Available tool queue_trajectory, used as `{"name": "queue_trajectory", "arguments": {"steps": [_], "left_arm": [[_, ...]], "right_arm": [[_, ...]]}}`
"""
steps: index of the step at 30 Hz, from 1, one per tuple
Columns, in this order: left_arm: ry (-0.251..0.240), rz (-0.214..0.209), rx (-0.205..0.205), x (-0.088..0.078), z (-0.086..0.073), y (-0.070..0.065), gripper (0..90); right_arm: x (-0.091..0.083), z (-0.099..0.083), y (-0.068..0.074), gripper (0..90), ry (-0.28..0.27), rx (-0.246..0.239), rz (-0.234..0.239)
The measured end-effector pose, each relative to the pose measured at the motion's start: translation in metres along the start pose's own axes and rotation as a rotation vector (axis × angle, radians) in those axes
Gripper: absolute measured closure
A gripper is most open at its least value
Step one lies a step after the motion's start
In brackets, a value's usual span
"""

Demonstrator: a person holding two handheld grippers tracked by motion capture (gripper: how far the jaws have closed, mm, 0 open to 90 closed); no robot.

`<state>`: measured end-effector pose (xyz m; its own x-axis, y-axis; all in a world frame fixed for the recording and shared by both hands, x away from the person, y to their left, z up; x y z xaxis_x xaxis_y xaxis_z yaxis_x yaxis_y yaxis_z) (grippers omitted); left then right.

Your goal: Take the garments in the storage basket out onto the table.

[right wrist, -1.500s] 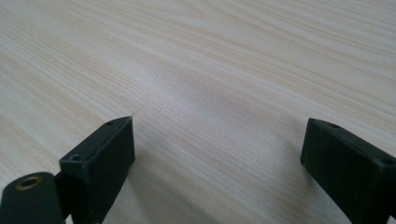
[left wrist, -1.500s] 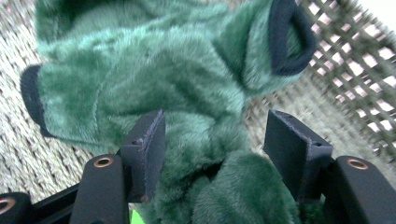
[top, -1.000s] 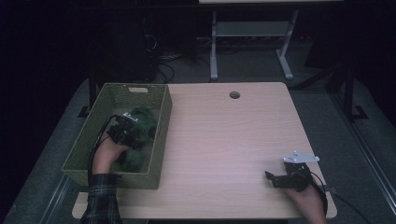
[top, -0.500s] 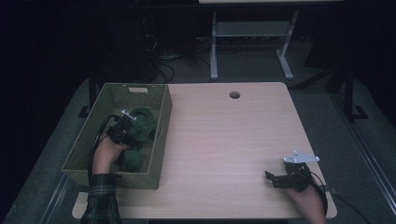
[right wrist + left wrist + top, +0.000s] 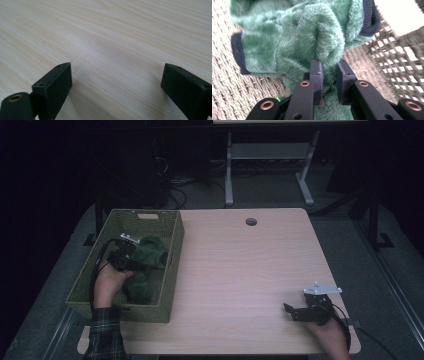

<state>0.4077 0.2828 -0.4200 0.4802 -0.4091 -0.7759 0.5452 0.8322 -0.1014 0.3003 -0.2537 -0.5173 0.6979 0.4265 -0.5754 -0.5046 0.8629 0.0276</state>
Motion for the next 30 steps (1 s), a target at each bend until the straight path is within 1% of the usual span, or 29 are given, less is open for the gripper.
{"name": "queue_trajectory", "arguments": {"steps": [1, 2, 3, 8, 12, 13, 14, 15, 18, 19, 22, 24, 25, 26, 28, 30], "left_arm": [[-0.012, -0.003, -0.006, -0.003, 0.001, -0.001, 77.0], [-0.022, -0.009, 0.0, -0.006, 0.002, -0.001, 77.0], [-0.035, -0.012, -0.007, -0.008, 0.003, -0.003, 77.0], [-0.088, -0.039, -0.007, -0.019, 0.008, -0.006, 77.3], [-0.131, -0.047, -0.001, -0.029, 0.012, -0.011, 77.4], [-0.154, -0.051, 0.0, -0.034, 0.014, -0.013, 77.4], [-0.154, -0.051, 0.0, -0.034, 0.014, -0.013, 77.4], [-0.165, -0.055, 0.005, -0.037, 0.016, -0.014, 77.4], [-0.21, -0.071, 0.002, -0.044, 0.022, -0.018, 77.7], [-0.218, -0.077, 0.006, -0.047, 0.023, -0.018, 77.8], [-0.251, -0.08, 0.009, -0.054, 0.028, -0.02, 77.9], [-0.259, -0.082, 0.016, -0.057, 0.031, -0.021, 78.0], [-0.274, -0.087, 0.017, -0.061, 0.034, -0.021, 78.0], [-0.274, -0.087, 0.017, -0.061, 0.034, -0.021, 78.1], [-0.287, -0.089, 0.017, -0.066, 0.037, -0.023, 78.1], [-0.292, -0.097, 0.027, -0.071, 0.042, -0.024, 78.1]], "right_arm": [[0.0, 0.0, 0.0, 9.5, 0.0, 0.001, 0.0], [0.0, 0.0, 0.0, 9.5, 0.0, 0.001, 0.0], [0.0, 0.0, 0.0, 9.5, 0.0, 0.0, 0.0], [0.0, 0.0, 0.0, 9.5, 0.0, 0.0, 0.0], [0.0, 0.0, 0.0, 9.5, 0.0, 0.0, 0.0], [0.0, 0.0, 0.0, 9.5, 0.0, 0.0, 0.0], [0.0, 0.0, 0.0, 9.5, 0.0, 0.0, 0.0], [0.0, 0.0, 0.0, 9.5, 0.0, 0.0, 0.0], [0.0, 0.0, 0.0, 9.5, 0.0, 0.001, 0.0], [0.0, 0.0, 0.0, 9.5, 0.0, 0.0, 0.0], [0.0, 0.0, 0.0, 9.5, 0.0, 0.0, 0.0], [0.0, 0.0, 0.0, 9.5, 0.0, 0.0, 0.0], [0.0, 0.0, 0.0, 9.5, 0.0, 0.0, 0.0], [0.0, 0.0, 0.0, 9.5, 0.0, 0.0, 0.0], [0.0, 0.0, 0.0, 9.5, 0.0, 0.0, 0.0], [0.0, 0.0, 0.0, 9.5, 0.0, 0.0, 0.0]]}}
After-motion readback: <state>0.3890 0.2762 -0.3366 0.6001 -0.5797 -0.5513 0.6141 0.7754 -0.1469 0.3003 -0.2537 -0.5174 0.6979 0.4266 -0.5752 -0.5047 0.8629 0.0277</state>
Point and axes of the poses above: each handheld gripper's, and its own axes: x roughly forward along the jaws, z roughly out of its top, y roughly to its left, the point moved 5 cm from there along x, roughly forward along the jaws, and after that the axes turned 9 degrees about -y, right-handed, at the moved point
